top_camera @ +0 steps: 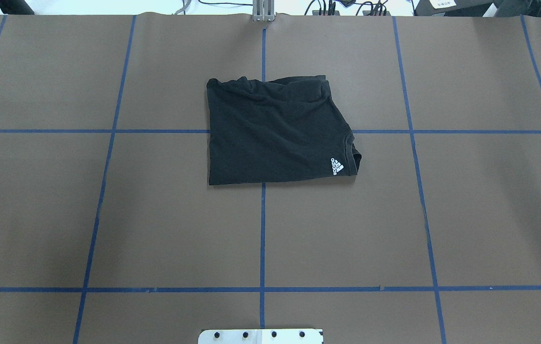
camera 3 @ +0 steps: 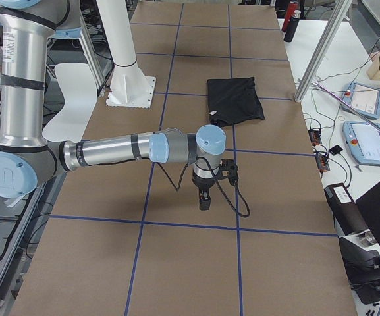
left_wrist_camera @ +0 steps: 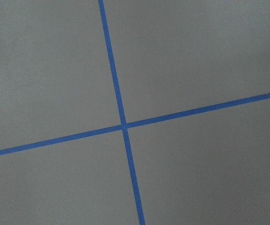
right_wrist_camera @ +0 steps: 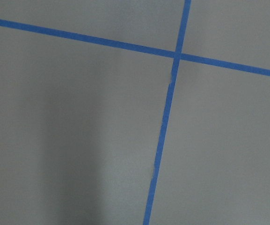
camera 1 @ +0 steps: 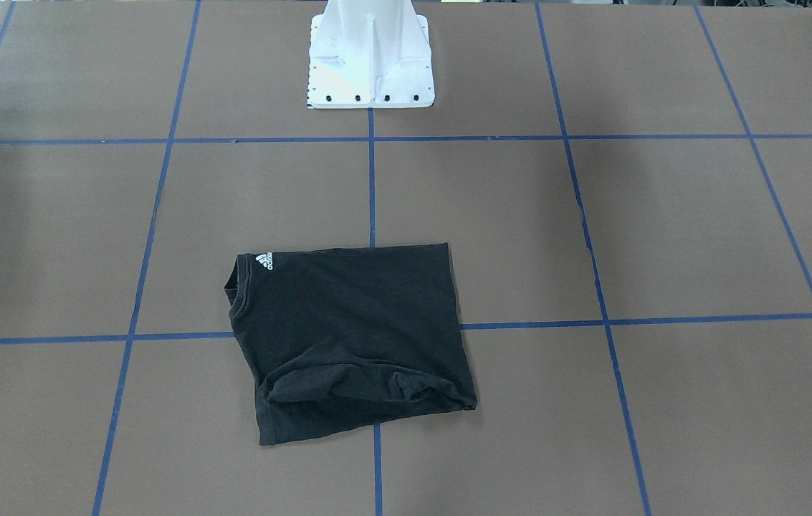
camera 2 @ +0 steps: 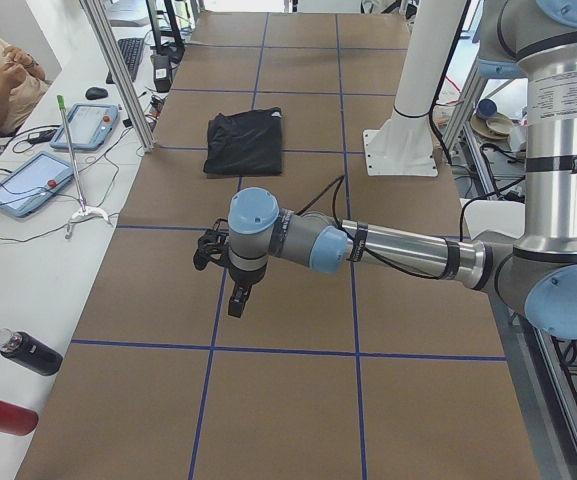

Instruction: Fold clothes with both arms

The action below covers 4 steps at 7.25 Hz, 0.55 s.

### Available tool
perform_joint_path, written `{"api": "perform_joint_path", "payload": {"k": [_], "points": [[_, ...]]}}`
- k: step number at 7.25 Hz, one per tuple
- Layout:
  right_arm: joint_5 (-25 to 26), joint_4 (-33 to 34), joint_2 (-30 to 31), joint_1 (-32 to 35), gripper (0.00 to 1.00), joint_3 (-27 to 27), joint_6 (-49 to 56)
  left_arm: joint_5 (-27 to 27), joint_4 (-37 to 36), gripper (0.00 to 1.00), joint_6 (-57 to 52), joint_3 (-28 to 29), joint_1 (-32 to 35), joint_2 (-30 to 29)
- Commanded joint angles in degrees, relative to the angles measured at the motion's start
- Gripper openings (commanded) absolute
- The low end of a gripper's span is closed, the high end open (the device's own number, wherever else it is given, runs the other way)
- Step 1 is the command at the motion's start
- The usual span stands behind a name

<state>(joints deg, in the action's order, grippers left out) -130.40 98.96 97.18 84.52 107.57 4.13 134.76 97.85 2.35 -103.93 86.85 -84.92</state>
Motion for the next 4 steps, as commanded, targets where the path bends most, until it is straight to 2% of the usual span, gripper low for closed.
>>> {"api": "perform_joint_path", "payload": {"k": [1,4], "points": [[0.4,0.6,-0.3,0.0,1.0,0.2,-0.2,0.9,0.6,1.0,0.2,0.6,0.2,0.1],[0.4,0.4,-0.8,-0.1,1.0,-0.3,-0.9,0.9,0.3,1.0,0.3,-1.9,0.6,2.1]]}}
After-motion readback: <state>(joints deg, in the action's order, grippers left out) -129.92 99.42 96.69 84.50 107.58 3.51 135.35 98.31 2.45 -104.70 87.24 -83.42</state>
